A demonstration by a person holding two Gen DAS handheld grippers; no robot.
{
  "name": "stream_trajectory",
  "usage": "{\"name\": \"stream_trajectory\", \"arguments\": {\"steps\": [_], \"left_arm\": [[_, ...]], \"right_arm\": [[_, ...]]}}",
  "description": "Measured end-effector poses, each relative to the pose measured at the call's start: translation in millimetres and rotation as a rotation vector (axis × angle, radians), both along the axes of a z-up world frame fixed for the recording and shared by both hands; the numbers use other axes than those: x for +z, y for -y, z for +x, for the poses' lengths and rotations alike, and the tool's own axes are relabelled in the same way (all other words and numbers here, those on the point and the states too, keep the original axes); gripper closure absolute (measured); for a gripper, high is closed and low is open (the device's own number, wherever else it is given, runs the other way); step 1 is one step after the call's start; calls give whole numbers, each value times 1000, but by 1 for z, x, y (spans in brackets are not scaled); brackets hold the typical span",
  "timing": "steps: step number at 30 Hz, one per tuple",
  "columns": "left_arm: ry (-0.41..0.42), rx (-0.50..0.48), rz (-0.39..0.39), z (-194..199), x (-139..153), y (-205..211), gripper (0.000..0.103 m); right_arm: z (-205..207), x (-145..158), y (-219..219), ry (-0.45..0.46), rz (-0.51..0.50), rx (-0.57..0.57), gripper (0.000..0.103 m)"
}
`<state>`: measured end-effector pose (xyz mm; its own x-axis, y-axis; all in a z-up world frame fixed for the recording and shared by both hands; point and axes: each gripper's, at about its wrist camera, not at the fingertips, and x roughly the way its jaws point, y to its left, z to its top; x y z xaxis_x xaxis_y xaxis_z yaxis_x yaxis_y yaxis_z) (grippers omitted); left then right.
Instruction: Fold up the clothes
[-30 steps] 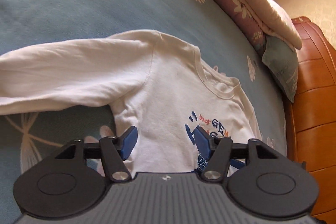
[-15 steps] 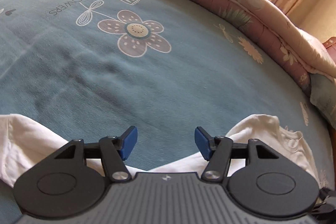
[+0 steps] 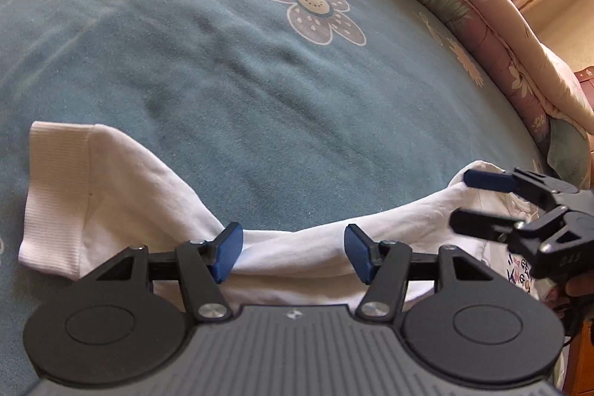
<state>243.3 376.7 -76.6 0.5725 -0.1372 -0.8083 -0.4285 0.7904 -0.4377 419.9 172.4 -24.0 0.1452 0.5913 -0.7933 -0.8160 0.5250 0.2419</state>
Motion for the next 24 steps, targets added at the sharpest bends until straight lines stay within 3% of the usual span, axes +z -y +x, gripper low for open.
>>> {"name": "stream_trajectory", "arguments": {"steps": [3, 5, 9, 13, 16, 17, 21, 24], "left_arm": [[2, -4, -12, -7, 4, -6, 43], [1, -13, -8, -9, 9, -10, 43], [29, -126, 54, -6, 28, -18, 43], [32, -354, 228, 13, 43, -38, 46], [4, -598, 356, 39, 46, -49, 63], [-18, -663, 364, 47, 43, -51, 68], [-113, -881, 321, 67, 30, -54, 68], [-179, -959, 298, 67, 21, -53, 68]], "right_arm": [[-12, -22, -15, -84, -75, 89, 0], [-26, -32, -12, -91, -130, 115, 0], [-50, -39, -4, -70, -184, 164, 0], [-51, -38, -3, -69, -190, 160, 0], [-45, -38, 1, -93, -173, 132, 0], [-44, -38, 2, -94, -167, 127, 0], [-45, -38, 5, -88, -153, 117, 0], [-47, -38, 6, -74, -151, 124, 0]]}}
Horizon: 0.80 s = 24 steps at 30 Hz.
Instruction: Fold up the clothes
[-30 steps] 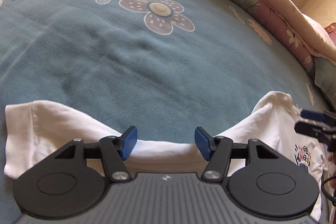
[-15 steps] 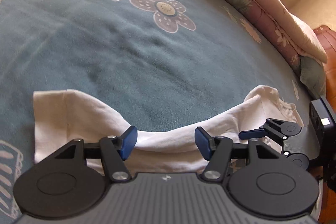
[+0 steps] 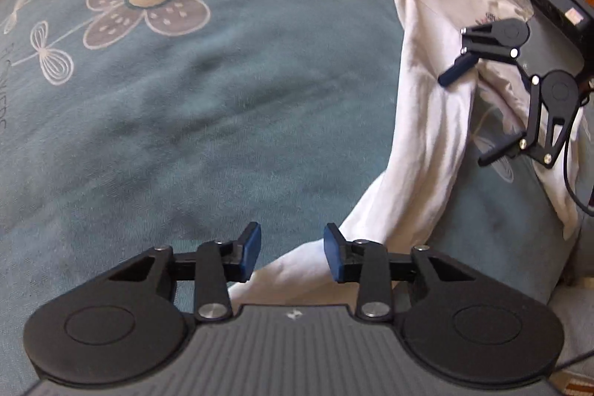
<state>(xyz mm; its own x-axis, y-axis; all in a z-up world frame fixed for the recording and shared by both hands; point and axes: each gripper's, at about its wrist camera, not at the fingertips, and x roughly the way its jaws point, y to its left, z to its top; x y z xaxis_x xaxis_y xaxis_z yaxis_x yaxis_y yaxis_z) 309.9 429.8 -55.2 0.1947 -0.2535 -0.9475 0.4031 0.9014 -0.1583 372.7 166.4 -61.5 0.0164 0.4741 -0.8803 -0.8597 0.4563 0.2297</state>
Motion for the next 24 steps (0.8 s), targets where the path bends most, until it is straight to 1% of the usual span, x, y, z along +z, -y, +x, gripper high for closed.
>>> {"name": "stream_trajectory", "arguments": {"steps": [3, 5, 7, 9, 10, 13, 15, 18, 22, 24], "left_arm": [[-79, -22, 48, -8, -16, 1, 68], [-108, -19, 41, -12, -19, 4, 68], [-133, -57, 41, -15, -18, 11, 68], [-141, -91, 47, -20, -19, 16, 68], [-143, -100, 51, -22, -20, 18, 68], [-122, -123, 53, -27, -15, 24, 77], [-98, -134, 65, -30, -13, 29, 77], [-89, -149, 48, -34, -18, 37, 79], [-69, -114, 17, -34, -20, 40, 80], [-49, -127, 24, -38, -19, 46, 81]], "right_arm": [[0, 0, 0, 8, 7, 8, 0], [0, 0, 0, 11, 8, 9, 0], [0, 1, -1, 12, 2, 9, 0], [0, 1, -2, 11, -4, 8, 0], [1, 1, -3, 10, -6, 7, 0], [3, 2, -4, 1, -8, -9, 0], [4, 3, -2, -8, -4, -26, 0], [6, 2, -1, -15, 4, -41, 0], [2, 2, -5, 7, -7, -37, 0], [1, 2, -6, 15, -8, -38, 0]]}}
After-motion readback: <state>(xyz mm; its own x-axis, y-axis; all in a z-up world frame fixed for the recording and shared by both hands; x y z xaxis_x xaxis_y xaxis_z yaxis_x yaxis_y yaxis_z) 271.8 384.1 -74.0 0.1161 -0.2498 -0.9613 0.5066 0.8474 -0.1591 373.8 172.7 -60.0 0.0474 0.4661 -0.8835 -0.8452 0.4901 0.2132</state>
